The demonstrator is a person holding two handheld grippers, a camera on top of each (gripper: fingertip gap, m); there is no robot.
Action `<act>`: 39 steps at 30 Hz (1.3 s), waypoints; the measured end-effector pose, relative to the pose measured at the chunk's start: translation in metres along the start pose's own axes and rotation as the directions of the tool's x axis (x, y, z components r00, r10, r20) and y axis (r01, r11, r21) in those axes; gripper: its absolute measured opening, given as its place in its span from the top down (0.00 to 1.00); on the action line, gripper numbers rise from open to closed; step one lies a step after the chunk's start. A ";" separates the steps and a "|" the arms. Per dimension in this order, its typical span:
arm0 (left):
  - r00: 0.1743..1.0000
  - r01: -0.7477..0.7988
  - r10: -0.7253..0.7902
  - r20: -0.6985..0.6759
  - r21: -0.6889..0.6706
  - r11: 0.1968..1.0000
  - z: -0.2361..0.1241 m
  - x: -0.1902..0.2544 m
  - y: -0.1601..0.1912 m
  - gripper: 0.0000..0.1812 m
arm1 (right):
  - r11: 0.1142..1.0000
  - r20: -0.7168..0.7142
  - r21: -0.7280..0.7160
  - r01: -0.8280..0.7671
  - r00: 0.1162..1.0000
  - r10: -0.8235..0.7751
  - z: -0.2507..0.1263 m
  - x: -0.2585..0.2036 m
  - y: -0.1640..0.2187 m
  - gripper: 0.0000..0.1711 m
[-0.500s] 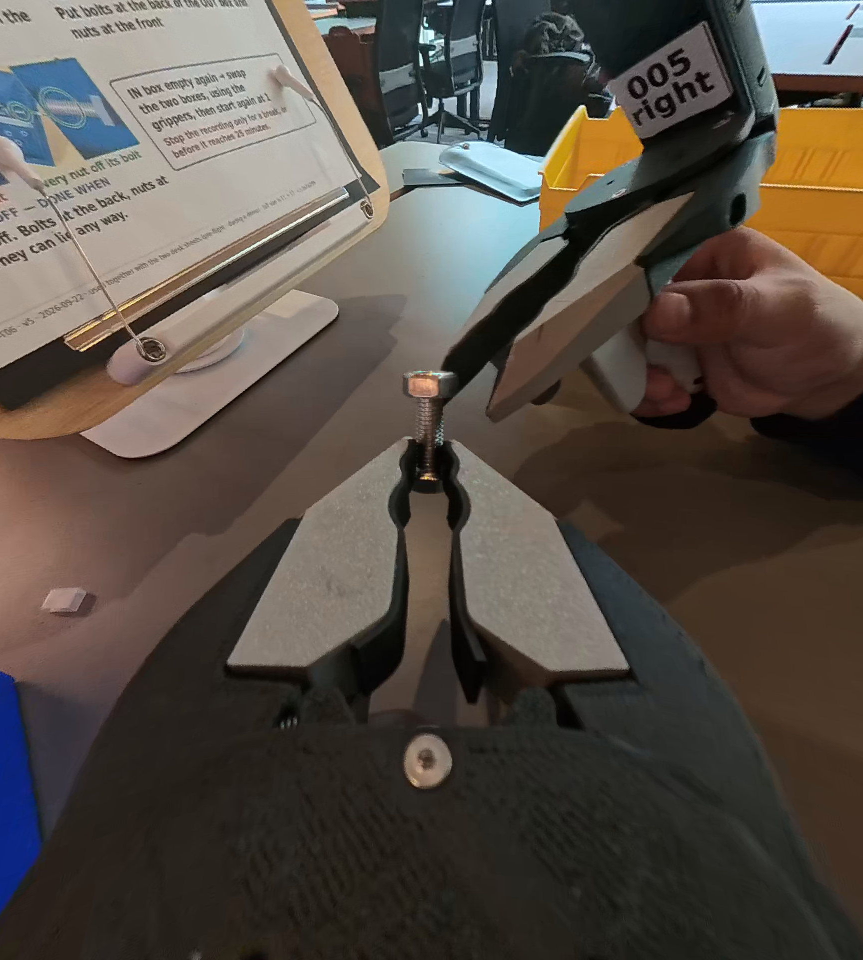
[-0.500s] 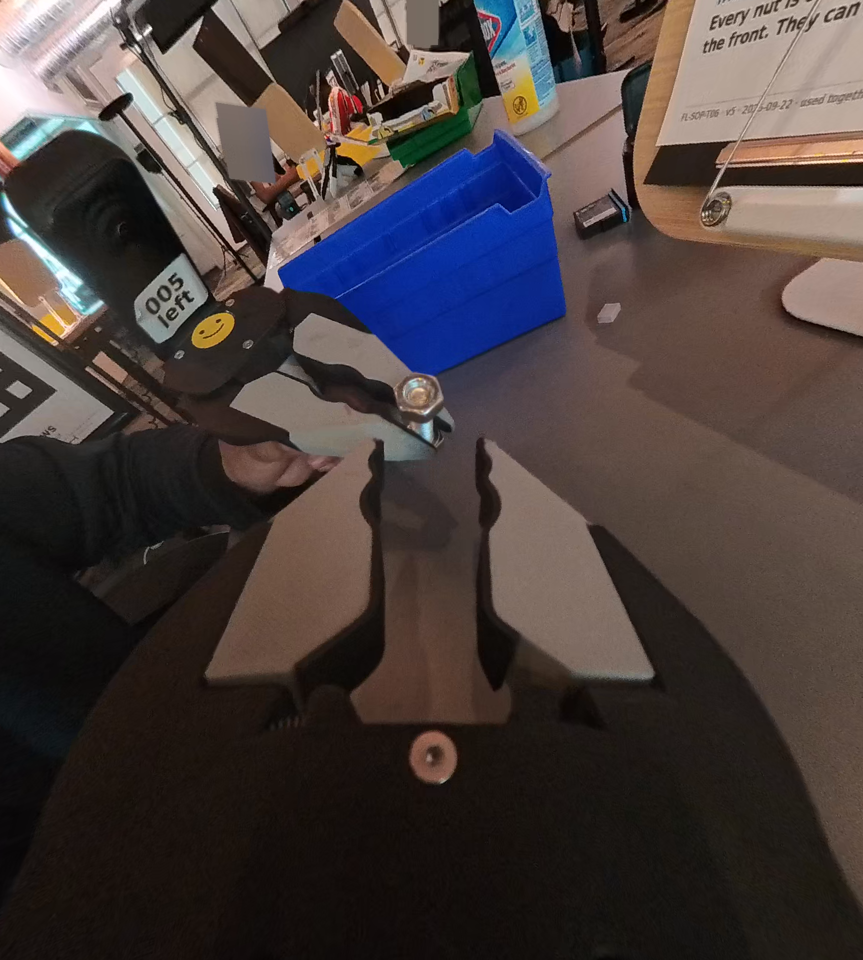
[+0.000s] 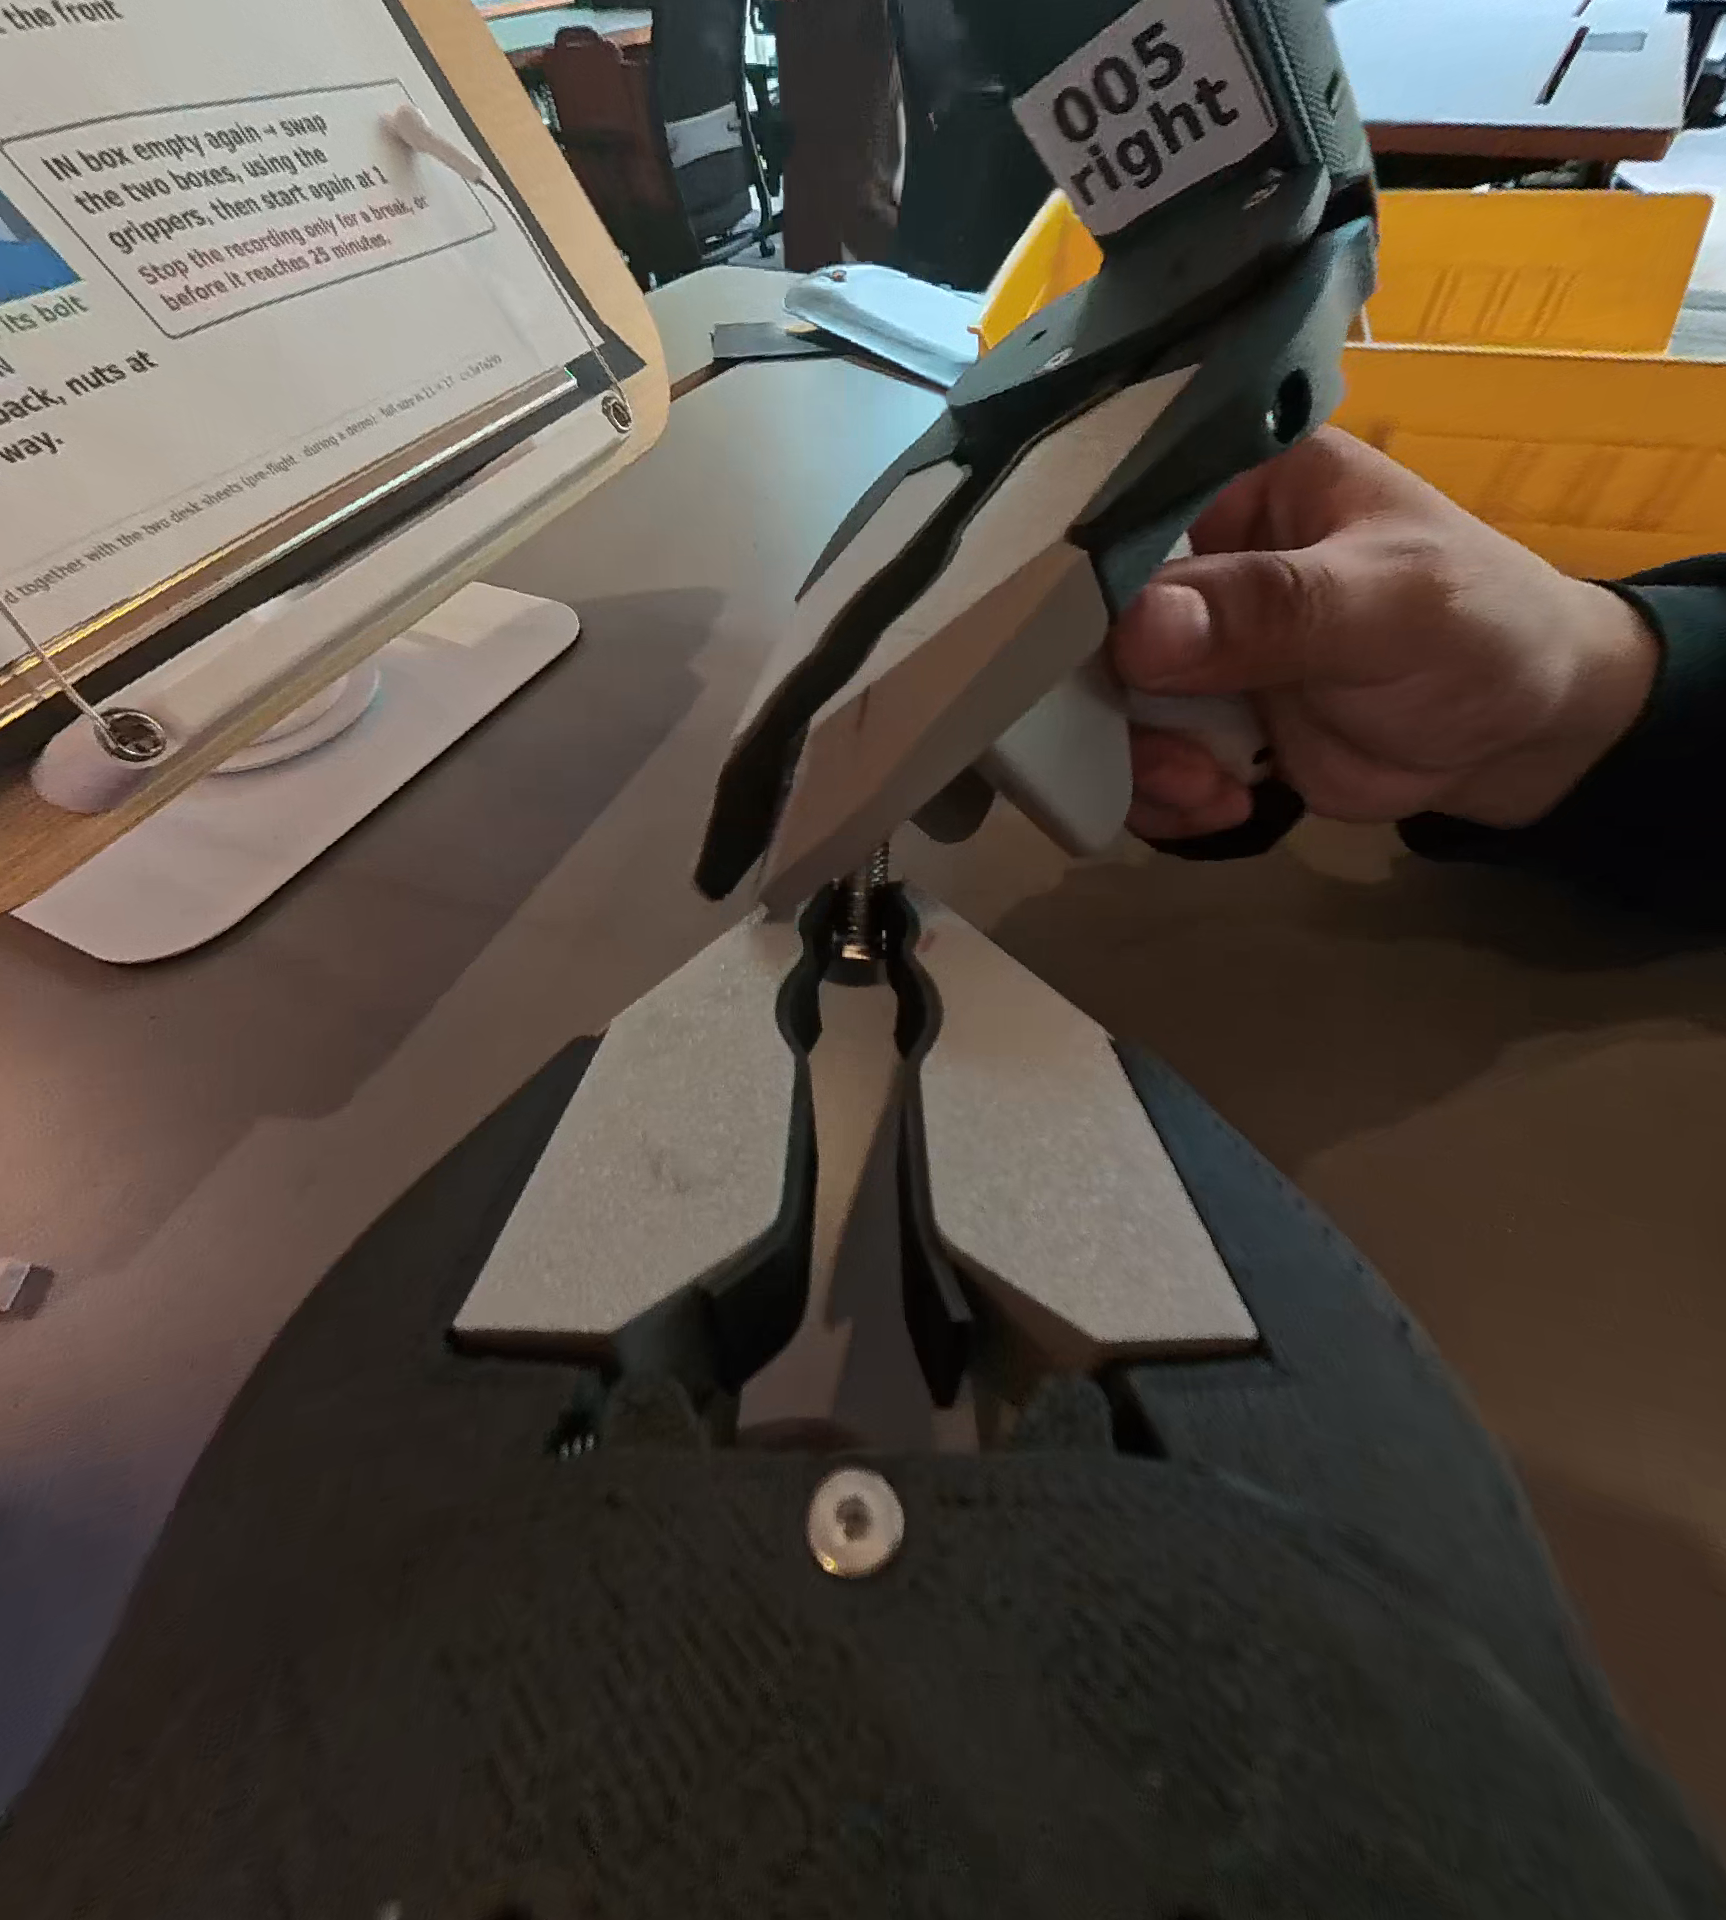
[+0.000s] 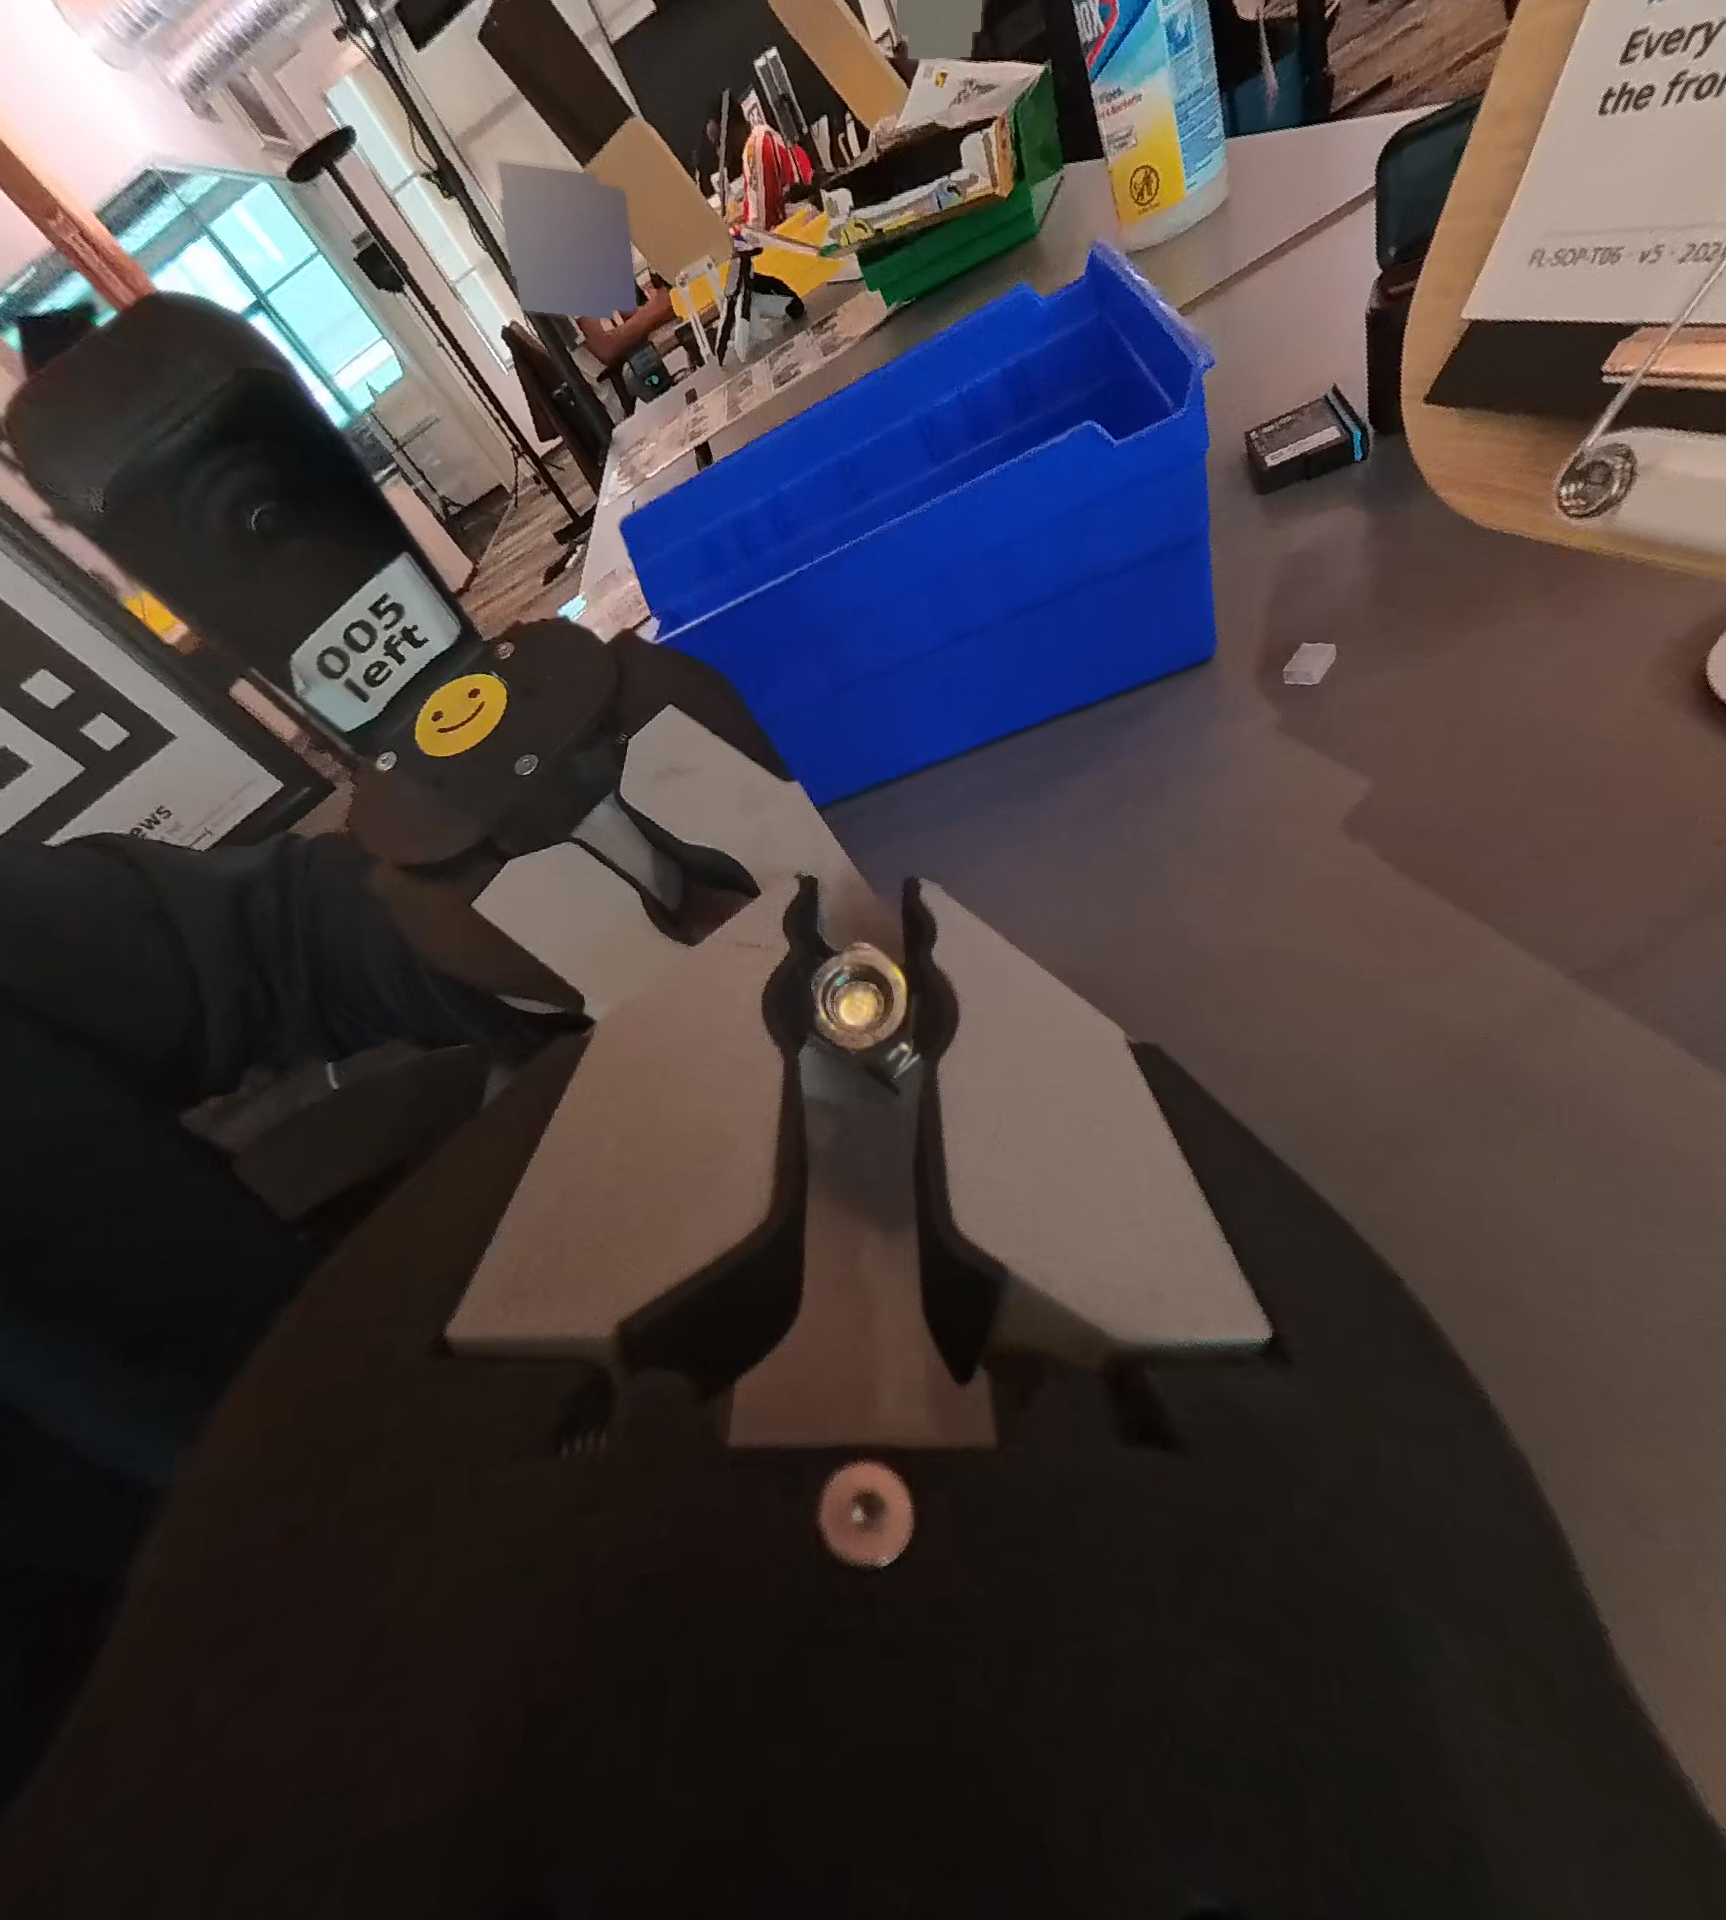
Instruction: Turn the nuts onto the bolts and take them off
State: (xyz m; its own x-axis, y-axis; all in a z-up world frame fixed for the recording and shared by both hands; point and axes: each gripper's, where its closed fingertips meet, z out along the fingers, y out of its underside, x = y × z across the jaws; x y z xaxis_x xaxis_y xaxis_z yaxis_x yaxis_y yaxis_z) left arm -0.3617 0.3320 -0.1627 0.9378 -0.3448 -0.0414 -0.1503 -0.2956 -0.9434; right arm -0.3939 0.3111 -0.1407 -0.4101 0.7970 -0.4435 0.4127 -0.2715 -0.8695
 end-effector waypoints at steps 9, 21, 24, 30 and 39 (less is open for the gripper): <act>0.999 0.046 -0.046 0.013 0.000 0.999 -0.001 -0.011 0.005 0.96 | 0.999 -0.008 0.034 -0.015 1.000 0.016 -0.008 0.005 -0.003 0.80; 0.997 0.039 -0.038 0.064 -0.009 0.999 -0.003 -0.020 0.007 0.96 | 0.997 -0.064 0.056 -0.057 0.996 0.060 -0.008 0.011 0.002 0.85; 0.998 0.021 -0.020 0.055 -0.010 1.000 -0.002 -0.014 0.005 0.96 | 0.997 -0.039 0.018 -0.073 0.997 0.073 0.005 0.009 0.005 0.89; 0.999 0.034 -0.034 0.009 -0.005 0.999 -0.002 -0.008 0.004 0.96 | 0.999 0.042 0.000 -0.043 0.998 0.043 0.011 0.001 -0.002 0.90; 0.999 0.016 -0.015 0.037 -0.009 1.000 -0.003 -0.015 0.007 0.96 | 0.987 -0.063 0.124 0.099 0.994 -0.092 -0.021 -0.002 -0.033 1.00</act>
State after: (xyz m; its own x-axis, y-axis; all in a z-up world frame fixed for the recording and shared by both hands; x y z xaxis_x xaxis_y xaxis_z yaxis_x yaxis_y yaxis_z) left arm -0.3781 0.3323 -0.1674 0.9510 -0.3068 -0.0390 -0.1383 -0.3091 -0.9409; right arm -0.3898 0.3299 -0.1063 -0.3947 0.8508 -0.3470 0.2656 -0.2559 -0.9295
